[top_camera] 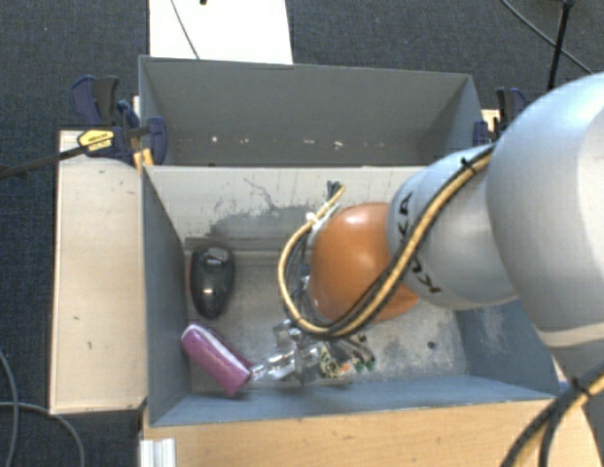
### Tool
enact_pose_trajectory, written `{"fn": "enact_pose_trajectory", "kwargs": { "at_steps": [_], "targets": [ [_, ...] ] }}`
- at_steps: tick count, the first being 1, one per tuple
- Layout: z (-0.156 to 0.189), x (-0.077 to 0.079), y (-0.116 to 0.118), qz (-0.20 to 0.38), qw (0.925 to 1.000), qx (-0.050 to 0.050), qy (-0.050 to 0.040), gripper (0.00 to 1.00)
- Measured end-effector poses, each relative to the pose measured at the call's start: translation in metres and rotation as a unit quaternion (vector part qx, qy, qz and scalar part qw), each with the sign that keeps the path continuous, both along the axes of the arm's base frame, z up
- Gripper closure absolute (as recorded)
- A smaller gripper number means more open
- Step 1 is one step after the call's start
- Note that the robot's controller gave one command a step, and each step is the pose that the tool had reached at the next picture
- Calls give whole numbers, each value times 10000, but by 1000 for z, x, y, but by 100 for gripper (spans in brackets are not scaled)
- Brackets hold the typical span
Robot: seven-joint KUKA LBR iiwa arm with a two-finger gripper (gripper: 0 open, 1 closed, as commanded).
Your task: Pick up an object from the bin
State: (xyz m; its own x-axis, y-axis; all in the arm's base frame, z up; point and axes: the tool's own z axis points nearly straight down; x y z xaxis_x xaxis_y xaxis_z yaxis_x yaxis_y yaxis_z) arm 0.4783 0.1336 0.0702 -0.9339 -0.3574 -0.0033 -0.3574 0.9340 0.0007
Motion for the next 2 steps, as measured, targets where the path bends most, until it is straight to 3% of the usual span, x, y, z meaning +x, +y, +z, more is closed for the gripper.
{"fn": "enact_pose_trajectory", "kwargs": {
  "at_steps": [1, 2],
  "targets": [
    [102, 23, 0, -9, 10000, 5, -43, 100],
    [255, 34, 0, -205, 9998, 8, -50, 100]
  ]
}}
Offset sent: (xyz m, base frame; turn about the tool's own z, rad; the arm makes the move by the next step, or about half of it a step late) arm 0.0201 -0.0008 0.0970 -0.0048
